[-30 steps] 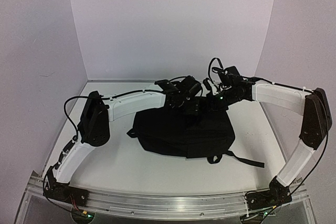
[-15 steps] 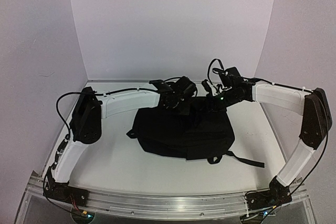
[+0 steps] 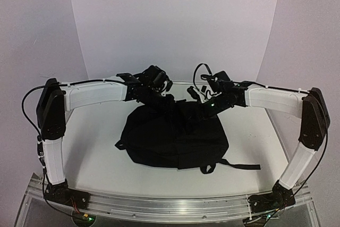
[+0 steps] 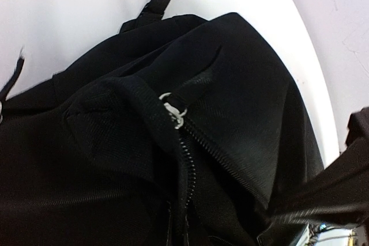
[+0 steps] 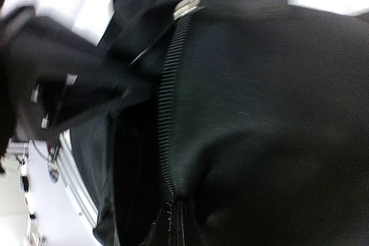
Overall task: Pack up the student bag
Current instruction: Adjust the student bag at the center of the board.
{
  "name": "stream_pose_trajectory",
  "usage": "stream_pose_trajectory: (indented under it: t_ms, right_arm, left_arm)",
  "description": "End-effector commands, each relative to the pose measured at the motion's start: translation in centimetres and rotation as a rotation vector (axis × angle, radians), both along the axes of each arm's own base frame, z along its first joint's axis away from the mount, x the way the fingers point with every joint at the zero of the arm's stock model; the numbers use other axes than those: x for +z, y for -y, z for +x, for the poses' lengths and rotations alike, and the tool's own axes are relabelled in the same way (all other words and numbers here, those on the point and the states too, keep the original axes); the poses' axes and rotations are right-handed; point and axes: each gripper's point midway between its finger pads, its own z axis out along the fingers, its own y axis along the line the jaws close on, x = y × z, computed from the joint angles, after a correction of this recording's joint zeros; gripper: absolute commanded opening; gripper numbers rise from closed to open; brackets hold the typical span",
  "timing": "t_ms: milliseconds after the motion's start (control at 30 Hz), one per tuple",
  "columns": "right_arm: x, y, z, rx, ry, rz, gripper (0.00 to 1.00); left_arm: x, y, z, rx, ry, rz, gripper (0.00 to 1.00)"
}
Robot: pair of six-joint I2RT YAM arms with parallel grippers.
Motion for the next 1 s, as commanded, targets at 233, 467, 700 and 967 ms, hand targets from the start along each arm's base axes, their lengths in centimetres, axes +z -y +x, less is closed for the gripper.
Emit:
stream_pose_trajectory:
  t_ms: [233,467,700,967]
  right_arm:
    - [1.6,-5.5,-3.7,0.207,-0.017,0.063,0.25]
    - [7.7,-1.4,2.2,0.06,0.142,0.115,0.5]
    - [5.4,0.8,6.6,-0.113,0.126,0.032,0.62]
    - [2.9,-1.8,7.1,-0.063,-0.013,0.094,0.61]
  left_arm:
    - [9.3,-1.9,0.0,-0.102,0.175,-0.264,0.37]
    - [10.7,-5.6,0.4,-0.043,0.21,-0.264,0.65]
    - [10.4,-6.1,1.4,-0.032,0.213,-0.249,0.82]
    - [9.0,-5.4,2.0,-0.038,0.183,-0.227,0.9]
